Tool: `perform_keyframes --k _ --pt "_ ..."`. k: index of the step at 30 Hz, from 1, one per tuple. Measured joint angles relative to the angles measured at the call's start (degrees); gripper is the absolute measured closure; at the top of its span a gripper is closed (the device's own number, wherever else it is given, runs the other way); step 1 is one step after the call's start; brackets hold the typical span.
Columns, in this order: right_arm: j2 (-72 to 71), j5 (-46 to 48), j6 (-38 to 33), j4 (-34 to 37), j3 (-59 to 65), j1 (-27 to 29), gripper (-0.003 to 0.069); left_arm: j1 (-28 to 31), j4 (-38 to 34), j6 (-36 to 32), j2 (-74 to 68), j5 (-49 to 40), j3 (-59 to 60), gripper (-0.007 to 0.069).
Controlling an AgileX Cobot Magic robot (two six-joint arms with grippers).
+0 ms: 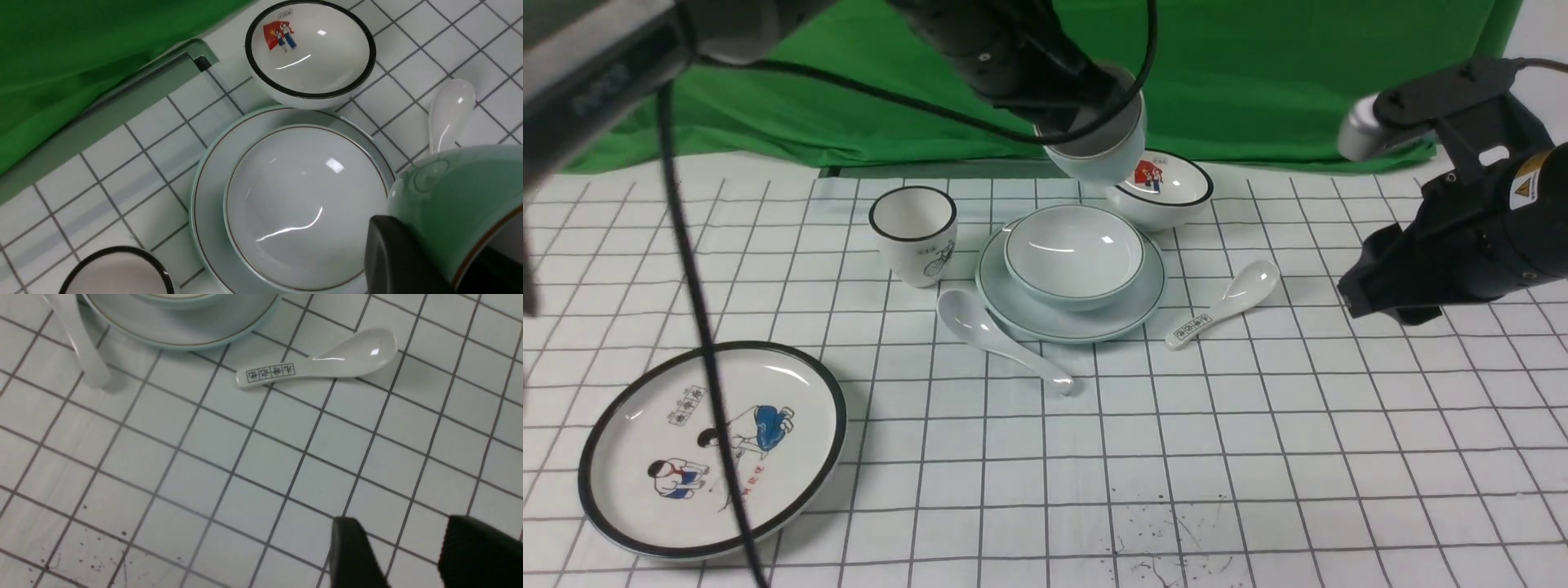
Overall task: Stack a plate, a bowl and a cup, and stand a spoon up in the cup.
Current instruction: Use the left arm to put the blue teacup into the blue rice bowl in the middle
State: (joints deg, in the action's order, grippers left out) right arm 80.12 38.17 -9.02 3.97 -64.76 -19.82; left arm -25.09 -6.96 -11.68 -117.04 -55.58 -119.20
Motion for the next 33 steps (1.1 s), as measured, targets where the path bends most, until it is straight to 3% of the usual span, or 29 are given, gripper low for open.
perform_keyframes --k 9,23,28,33 --pt "0.0 0.0 0.0 0.1 0.0 0.0 0.0319 0.0 6.1 7.2 -17.4 -7.2 -16.5 0.0626" --pt "0.0 0.0 0.0 0.1 0.0 0.0 0.0321 0.4 6.7 10.3 -23.0 -12.0 -18.7 0.0611" --pt "0.0 -0.1 0.0 0.1 0.0 0.0 0.0321 0.7 6.6 11.7 -23.4 -12.0 -18.7 0.0542" --pt "0.0 -0.1 0.0 0.2 0.0 0.0 0.0321 1.3 6.0 12.6 -23.1 -11.4 -18.8 0.0356"
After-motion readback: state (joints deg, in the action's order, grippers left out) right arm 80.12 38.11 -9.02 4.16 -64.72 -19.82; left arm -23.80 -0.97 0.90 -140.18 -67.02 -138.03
